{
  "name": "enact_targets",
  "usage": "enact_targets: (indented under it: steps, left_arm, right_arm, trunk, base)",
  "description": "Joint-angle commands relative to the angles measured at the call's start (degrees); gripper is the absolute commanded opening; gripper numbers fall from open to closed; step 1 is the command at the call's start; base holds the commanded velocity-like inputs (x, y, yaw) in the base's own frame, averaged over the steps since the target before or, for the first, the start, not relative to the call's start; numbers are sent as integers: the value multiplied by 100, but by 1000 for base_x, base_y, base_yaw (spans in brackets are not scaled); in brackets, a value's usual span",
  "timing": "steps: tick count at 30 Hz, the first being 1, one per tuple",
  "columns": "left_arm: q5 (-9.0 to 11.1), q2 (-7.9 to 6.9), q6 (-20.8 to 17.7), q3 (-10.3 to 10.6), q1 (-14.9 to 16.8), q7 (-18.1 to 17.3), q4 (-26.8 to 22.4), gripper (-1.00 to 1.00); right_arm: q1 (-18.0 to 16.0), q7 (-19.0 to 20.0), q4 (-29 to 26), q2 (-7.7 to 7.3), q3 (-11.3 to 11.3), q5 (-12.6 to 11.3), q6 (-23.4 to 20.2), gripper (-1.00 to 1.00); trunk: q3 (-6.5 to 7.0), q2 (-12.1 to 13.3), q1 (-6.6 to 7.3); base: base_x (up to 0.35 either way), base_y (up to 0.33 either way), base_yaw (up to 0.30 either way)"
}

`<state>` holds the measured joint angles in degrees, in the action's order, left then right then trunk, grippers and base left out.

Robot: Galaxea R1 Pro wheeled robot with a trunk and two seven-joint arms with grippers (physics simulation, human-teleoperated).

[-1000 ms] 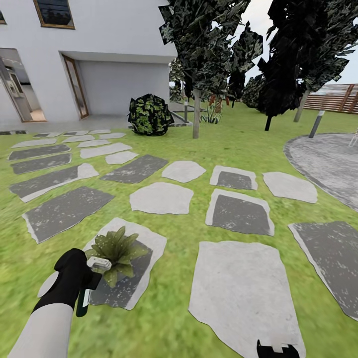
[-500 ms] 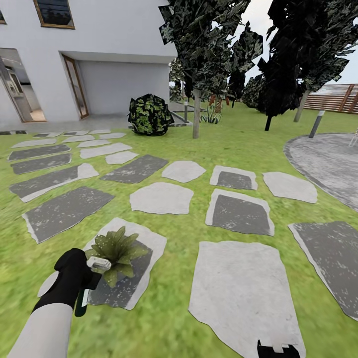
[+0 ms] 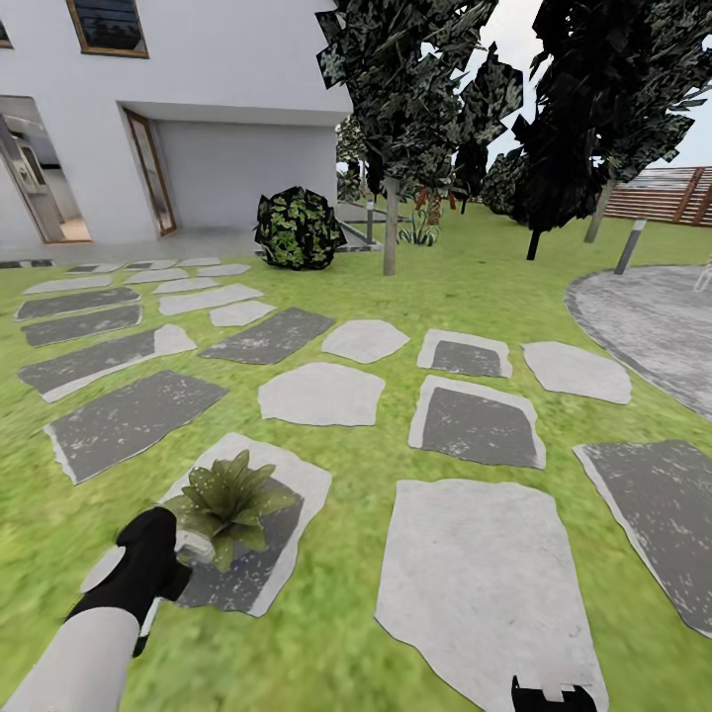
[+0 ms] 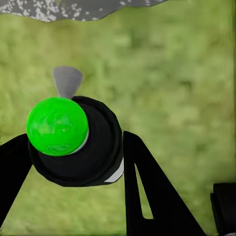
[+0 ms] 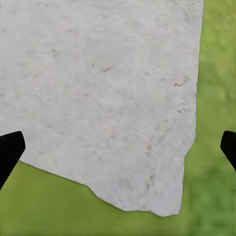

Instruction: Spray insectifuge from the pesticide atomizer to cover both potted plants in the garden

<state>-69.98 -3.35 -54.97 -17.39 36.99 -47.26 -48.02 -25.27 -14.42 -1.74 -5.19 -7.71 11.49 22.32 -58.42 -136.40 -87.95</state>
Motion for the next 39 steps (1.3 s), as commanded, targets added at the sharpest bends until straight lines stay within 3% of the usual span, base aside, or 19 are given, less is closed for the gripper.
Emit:
enact_targets:
  steps: [1,18,19,21,24,28,30,32,34,37,39]
  left_arm:
    - [-61,2,0,19,6,-57,13,-100]
    - [-69,-105,21,146,19,-82,-62,-100]
    - [-51,-337,21,120,31,-97,-66,-100]
    - [-2,-627,10,96,80,-133,-67,-100]
    - [9,-768,27,114,206,-327,-73,-100]
    - [-5,-779,114,144,496,-630,-84,-100]
    - [-26,-782,179,372,611,-1070,-80,-100]
    - [-46,-796,250,742,652,-1533,-85,-100]
    - [-52,-932,297,1051,695,-1993,-92,-100]
    - [-44,-1106,318,1106,800,-2103,-94,-100]
    - [-47,-1147,325,1112,818,-2115,-100,-100]
  right_arm:
    - [-4,-17,7,0,-46,60,18,100]
    - [-5,-17,7,2,-46,62,18,100]
    - [-4,-17,7,1,-46,64,18,100]
    - [-4,-17,7,4,-46,64,18,100]
    - [-5,-17,7,5,-46,64,18,100]
    - [-4,-17,7,4,-46,64,18,100]
    - [-4,-17,7,3,-46,64,18,100]
    - [-5,-17,7,1,-46,64,18,100]
    - [-5,-19,7,-5,-46,64,18,100]
    - [-4,-19,7,-8,-46,64,18,100]
    - [-4,-17,7,-8,-46,64,18,100]
  trunk:
    - [-5,-2,1]
    - [-5,-2,1]
    - [-5,-2,1]
    - [-5,-2,1]
    - [-5,-2,1]
    - [-5,-2,1]
    - [-5,-2,1]
    - [-5,-2,1]
    - [-5,-2,1]
    - [-5,-2,1]
    - [-5,-2,1]
  base:
    - [0,0,0]
    - [94,21,0]
    - [4,0,0]
    - [1,0,0]
    - [0,0,0]
    - [0,0,0]
    - [0,0,0]
    - [0,0,0]
    - [0,0,0]
    - [0,0,0]
    - [0,0,0]
